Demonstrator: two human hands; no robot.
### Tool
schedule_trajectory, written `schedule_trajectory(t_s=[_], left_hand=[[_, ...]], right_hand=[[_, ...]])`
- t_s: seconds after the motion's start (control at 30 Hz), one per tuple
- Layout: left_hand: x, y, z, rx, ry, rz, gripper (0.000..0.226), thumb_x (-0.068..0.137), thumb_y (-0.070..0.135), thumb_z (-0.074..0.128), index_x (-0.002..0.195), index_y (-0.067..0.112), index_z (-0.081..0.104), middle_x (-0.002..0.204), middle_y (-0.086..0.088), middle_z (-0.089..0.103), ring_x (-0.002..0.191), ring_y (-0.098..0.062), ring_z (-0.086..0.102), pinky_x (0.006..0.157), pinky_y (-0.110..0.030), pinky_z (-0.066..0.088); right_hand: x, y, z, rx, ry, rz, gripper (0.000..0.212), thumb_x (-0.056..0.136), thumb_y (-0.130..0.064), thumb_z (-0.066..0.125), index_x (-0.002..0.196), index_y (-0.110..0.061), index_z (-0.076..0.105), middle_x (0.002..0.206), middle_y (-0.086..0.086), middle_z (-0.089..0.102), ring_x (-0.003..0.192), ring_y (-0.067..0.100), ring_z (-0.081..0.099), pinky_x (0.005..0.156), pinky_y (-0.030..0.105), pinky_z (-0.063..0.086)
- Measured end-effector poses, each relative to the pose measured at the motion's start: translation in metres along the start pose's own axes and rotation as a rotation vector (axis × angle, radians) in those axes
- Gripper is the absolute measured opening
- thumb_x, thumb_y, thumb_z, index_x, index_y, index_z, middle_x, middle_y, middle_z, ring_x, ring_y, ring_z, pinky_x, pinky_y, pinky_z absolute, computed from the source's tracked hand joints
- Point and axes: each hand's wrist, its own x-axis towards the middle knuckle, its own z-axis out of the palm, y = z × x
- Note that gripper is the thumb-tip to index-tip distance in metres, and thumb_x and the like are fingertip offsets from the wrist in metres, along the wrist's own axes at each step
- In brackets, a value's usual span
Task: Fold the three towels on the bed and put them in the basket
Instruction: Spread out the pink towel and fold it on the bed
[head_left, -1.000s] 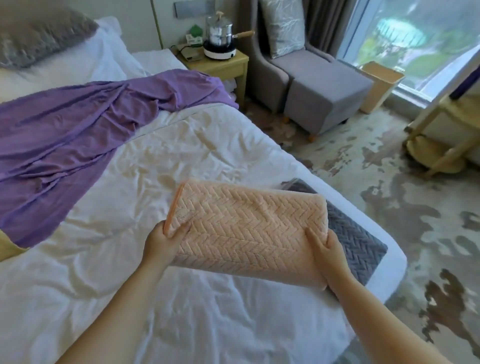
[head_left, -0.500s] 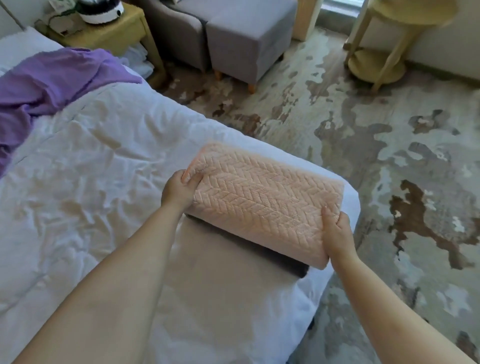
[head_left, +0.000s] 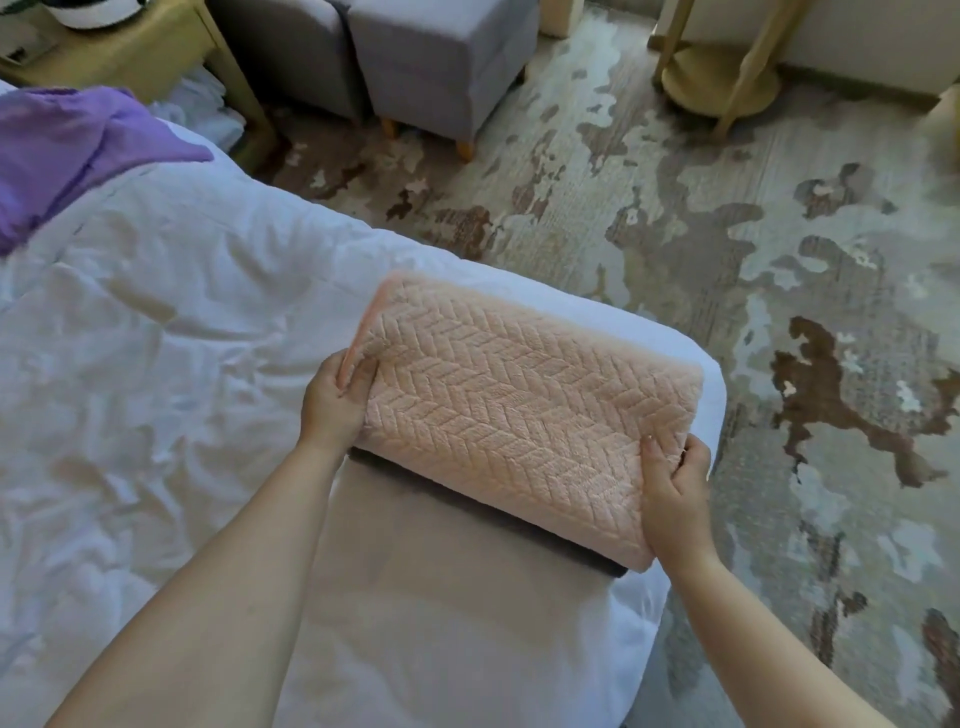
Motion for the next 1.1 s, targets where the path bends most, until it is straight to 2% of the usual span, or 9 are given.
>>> schedule_trajectory(t_s=[0.17,0.37,0.47,0.53,0.6,0.7,0.77,0.83,1.1], left_hand=[[0.009,0.020,0.002,-0.062,-0.015,0.087,0.025,0.089,0.051,0.056,0.099,0.029,0.062,0.090,0.016,0.064,0.085,0.004,0.059,0.073,-0.010,0.047],[0.004,-0.002,0.000,0.066,-0.071,-0.103,0.025,0.090,0.046,0.057,0.100,0.024,0.058,0.091,0.007,0.061,0.097,-0.023,0.060,0.077,-0.030,0.043],[0.003,0.006,-0.001,0.253,-0.052,-0.154,0.047,0.088,0.048,0.056,0.125,0.021,0.049,0.123,-0.003,0.056,0.117,-0.030,0.051,0.095,-0.041,0.041],[0.002,0.019,-0.003,0.487,0.094,0.068,0.060,0.082,0.042,0.058,0.137,0.022,0.041,0.142,-0.008,0.042,0.129,-0.032,0.040,0.104,-0.047,0.031],[-0.002,0.042,0.004,0.551,0.136,0.494,0.066,0.076,0.040,0.057,0.138,0.026,0.041,0.148,-0.005,0.035,0.135,-0.025,0.034,0.107,-0.044,0.023],[-0.007,0.065,0.031,0.742,-0.129,0.851,0.063,0.088,0.054,0.035,0.147,0.037,0.025,0.160,0.005,0.011,0.147,-0.017,0.007,0.116,-0.042,0.000],[-0.004,0.061,0.048,0.899,-0.309,0.743,0.065,0.088,0.065,0.013,0.149,0.045,0.003,0.159,0.011,-0.013,0.146,-0.015,-0.018,0.113,-0.040,-0.020],[0.007,0.046,0.057,0.983,-0.359,0.585,0.067,0.084,0.070,0.004,0.145,0.048,-0.013,0.156,0.013,-0.024,0.141,-0.013,-0.029,0.109,-0.038,-0.027],[0.030,-0.010,0.085,1.063,-0.350,0.564,0.066,0.082,0.069,-0.009,0.139,0.045,-0.031,0.153,0.010,-0.032,0.142,-0.017,-0.028,0.117,-0.051,-0.008]], right_hand=[[0.002,0.001,0.000,0.031,0.034,-0.015,0.043,0.095,-0.048,0.044,0.132,-0.029,0.034,0.117,-0.014,0.052,0.106,0.010,0.052,0.090,0.035,0.039],[0.006,-0.006,0.000,-0.065,-0.034,0.035,0.044,0.095,-0.047,0.044,0.131,-0.024,0.033,0.111,-0.008,0.053,0.102,0.019,0.053,0.076,0.032,0.039],[0.007,-0.016,-0.001,-0.164,-0.017,0.115,0.054,0.094,-0.048,0.045,0.137,-0.020,0.029,0.125,0.005,0.045,0.117,0.030,0.047,0.091,0.045,0.040],[0.005,-0.025,-0.004,-0.348,0.098,0.029,0.064,0.090,-0.056,0.045,0.141,-0.025,0.023,0.147,0.000,0.022,0.136,0.032,0.026,0.109,0.053,0.025],[-0.002,-0.041,0.003,-0.572,0.205,-0.261,0.066,0.088,-0.060,0.039,0.143,-0.032,0.017,0.154,-0.012,0.005,0.143,0.020,0.006,0.114,0.044,0.005],[-0.001,-0.058,0.027,-0.924,0.110,-0.537,0.064,0.090,-0.065,0.020,0.147,-0.044,0.001,0.156,-0.015,-0.017,0.144,0.011,-0.017,0.113,0.032,-0.018],[0.010,-0.053,0.036,-1.031,-0.008,-0.434,0.067,0.086,-0.073,0.007,0.144,-0.047,-0.015,0.152,-0.014,-0.033,0.139,0.011,-0.032,0.112,0.038,-0.022],[0.025,-0.039,0.036,-1.022,-0.060,-0.298,0.073,0.081,-0.079,0.002,0.142,-0.046,-0.021,0.151,-0.013,-0.035,0.137,0.011,-0.035,0.115,0.041,-0.019],[0.051,0.003,0.056,-1.049,-0.066,-0.264,0.076,0.075,-0.080,-0.009,0.139,-0.045,-0.030,0.150,-0.012,-0.036,0.137,0.011,-0.036,0.113,0.038,-0.020]])
